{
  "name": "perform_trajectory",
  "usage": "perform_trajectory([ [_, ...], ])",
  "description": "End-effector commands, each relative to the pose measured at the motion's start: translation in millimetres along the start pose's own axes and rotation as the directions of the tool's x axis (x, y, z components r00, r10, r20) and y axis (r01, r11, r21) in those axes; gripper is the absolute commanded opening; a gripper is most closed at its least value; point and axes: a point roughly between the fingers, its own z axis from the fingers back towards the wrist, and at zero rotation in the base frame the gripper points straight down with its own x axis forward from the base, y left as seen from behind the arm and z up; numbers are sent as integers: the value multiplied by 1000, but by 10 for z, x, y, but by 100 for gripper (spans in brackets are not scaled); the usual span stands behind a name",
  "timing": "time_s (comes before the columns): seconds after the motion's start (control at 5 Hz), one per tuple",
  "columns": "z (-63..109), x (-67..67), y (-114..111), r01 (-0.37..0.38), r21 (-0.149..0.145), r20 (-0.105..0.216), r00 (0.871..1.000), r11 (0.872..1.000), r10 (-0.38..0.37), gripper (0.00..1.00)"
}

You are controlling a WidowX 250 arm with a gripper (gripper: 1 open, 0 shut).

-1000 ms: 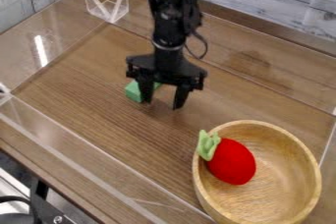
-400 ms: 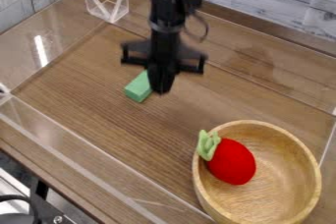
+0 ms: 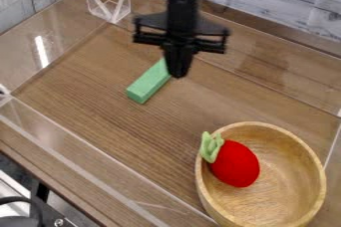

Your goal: Put the green stick in the brown bowl

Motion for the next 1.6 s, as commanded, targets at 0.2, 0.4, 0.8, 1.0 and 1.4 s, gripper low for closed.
perform_trajectory([
  [0.2,96,-104,-42,-56,-28,38,998,998,57,0],
  [0.4,106,-73,6,-25,-25,25,999,999,25,100],
  [0.8,-11,47,-90,114,-21,19,993,993,-114,100],
  [1.0,-145,58,-90,164,-13,9,986,986,-164,100],
  [1.4,-158,275,372,214,6,29,976,977,-214,100],
])
